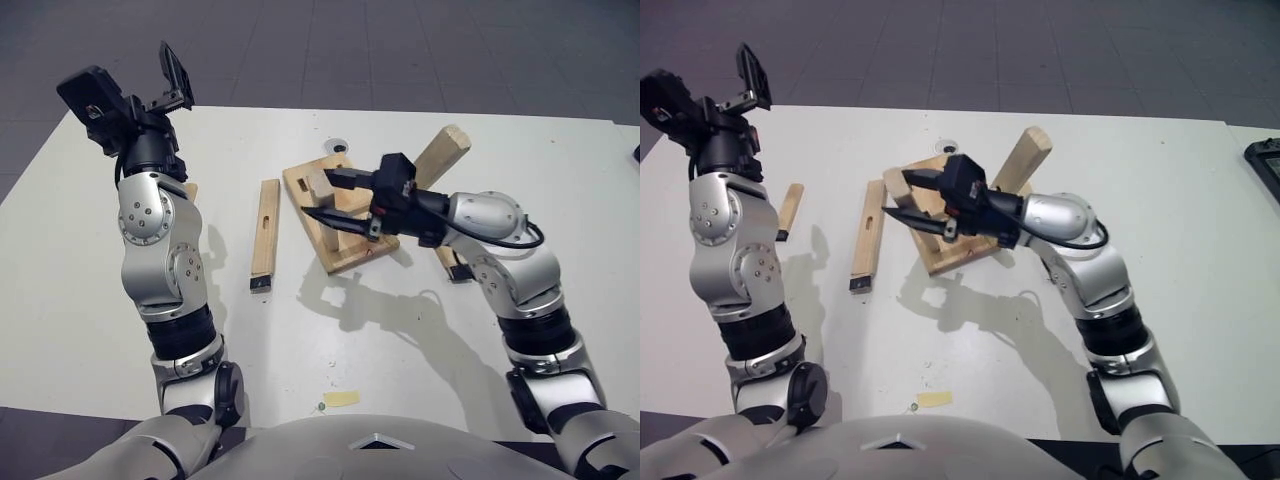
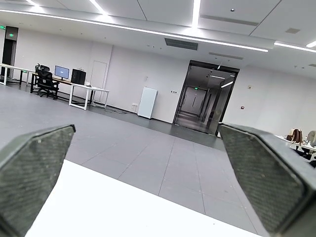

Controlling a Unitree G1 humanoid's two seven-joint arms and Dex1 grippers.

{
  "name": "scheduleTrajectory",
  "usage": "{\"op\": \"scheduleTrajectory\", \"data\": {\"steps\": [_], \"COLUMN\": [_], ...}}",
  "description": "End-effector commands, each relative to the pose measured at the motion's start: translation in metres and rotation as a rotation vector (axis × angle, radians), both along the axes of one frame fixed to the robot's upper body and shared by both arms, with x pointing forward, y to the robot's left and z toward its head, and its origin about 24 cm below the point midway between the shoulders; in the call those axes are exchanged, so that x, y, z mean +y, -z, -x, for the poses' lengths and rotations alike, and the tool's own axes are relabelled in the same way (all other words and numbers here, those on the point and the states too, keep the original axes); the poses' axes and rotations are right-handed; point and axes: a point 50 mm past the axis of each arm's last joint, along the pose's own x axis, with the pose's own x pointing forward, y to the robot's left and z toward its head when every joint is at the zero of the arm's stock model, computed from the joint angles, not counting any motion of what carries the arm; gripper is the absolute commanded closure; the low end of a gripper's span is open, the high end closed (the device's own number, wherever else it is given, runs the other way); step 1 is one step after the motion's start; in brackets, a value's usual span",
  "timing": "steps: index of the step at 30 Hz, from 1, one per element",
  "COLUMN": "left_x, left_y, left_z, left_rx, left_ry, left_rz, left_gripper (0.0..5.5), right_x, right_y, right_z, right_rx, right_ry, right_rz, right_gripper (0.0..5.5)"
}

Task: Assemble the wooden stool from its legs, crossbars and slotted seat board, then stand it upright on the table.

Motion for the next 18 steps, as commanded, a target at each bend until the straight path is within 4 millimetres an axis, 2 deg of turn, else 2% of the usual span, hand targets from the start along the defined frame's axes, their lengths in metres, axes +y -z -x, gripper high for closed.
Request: {"op": "scheduleTrajectory", "data": {"steps": [1, 5, 10, 18], "left_x": [-0.005, -0.007, -0.008, -0.006], "left_y": [-0.003, -0.002, 0.000, 0.002], "left_z": [-0.005, -0.008, -0.009, -0.006], "left_rx": [0.013, 0.028, 0.038, 0.036], "left_ry": [0.035, 0.055, 0.053, 0.021], "left_rz": [-0.033, -0.041, -0.043, -0.031], "left_gripper": [0.10, 0.10, 0.10, 0.10], "right_x": [-0.040, -0.046, -0.047, -0.072], "right_y": [0.021, 0.021, 0.003, -0.045], "right_z": [-0.021, -0.035, -0.042, -0.015], "right_rx": [0.093, 0.051, -0.060, -0.220], "right_ry": [0.047, 0.088, 0.150, 0.196], "right_rz": [0.165, 0.190, 0.130, -0.007], "right_gripper": [3.48, 4.10, 3.19, 1.88]}}
